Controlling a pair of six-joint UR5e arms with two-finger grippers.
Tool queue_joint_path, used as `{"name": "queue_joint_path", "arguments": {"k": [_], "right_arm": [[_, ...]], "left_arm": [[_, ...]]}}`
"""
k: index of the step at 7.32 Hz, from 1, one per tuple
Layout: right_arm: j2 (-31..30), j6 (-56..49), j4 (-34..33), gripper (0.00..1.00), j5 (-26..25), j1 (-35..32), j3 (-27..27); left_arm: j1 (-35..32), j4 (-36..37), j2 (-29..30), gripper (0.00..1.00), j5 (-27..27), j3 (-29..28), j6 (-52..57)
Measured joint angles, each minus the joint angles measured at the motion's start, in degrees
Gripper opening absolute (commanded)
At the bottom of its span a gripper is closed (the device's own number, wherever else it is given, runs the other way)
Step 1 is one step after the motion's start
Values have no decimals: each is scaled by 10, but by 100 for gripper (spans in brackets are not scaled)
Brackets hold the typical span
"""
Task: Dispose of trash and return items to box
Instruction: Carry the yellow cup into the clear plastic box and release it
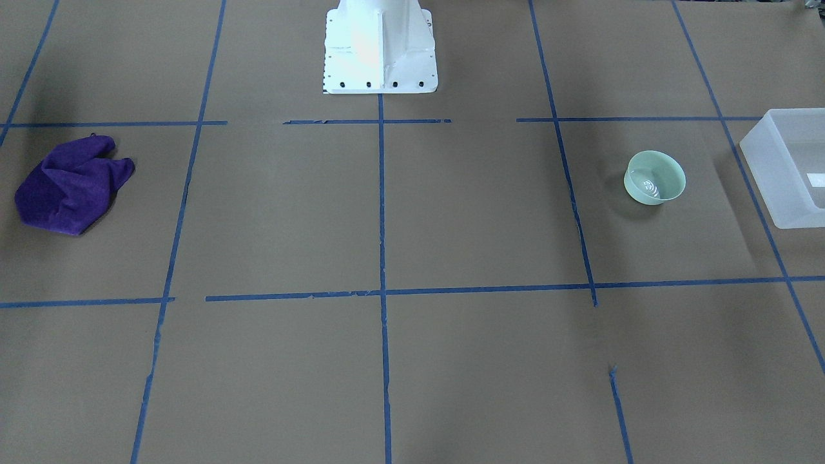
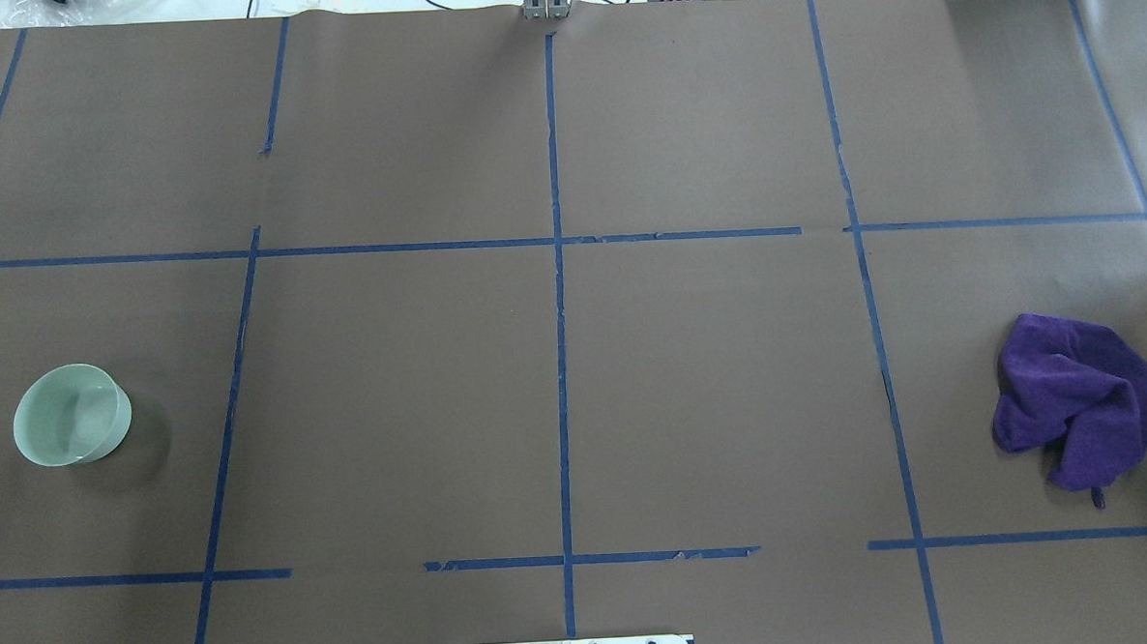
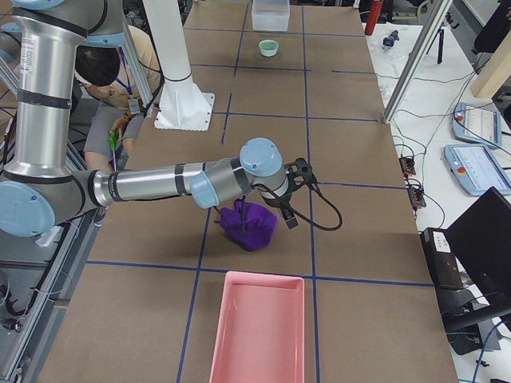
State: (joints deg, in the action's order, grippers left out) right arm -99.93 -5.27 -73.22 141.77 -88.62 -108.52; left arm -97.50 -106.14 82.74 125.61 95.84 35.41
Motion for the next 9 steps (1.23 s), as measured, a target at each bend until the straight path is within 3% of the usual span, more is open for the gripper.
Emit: {"name": "queue_joint_path", "arguments": {"k": [3,6,7,8,9], "right_arm": [[0,-1,0,100,-1,1,4],[1,-2,1,100,-1,1,7],[1,-2,3,100,-1,1,8],[0,-1,5,100,-1,1,8],[0,-1,6,100,-1,1,8]], "left_arm": [[24,-199,-69,0,47,-60,-147],[127,-271,-90,0,68,-88,-223],[136,-318,-105,10,68,-113,-226],[140,-363,-117,47,68,-137,-228],[142,-388,-122,54,68,-151,-228]]}}
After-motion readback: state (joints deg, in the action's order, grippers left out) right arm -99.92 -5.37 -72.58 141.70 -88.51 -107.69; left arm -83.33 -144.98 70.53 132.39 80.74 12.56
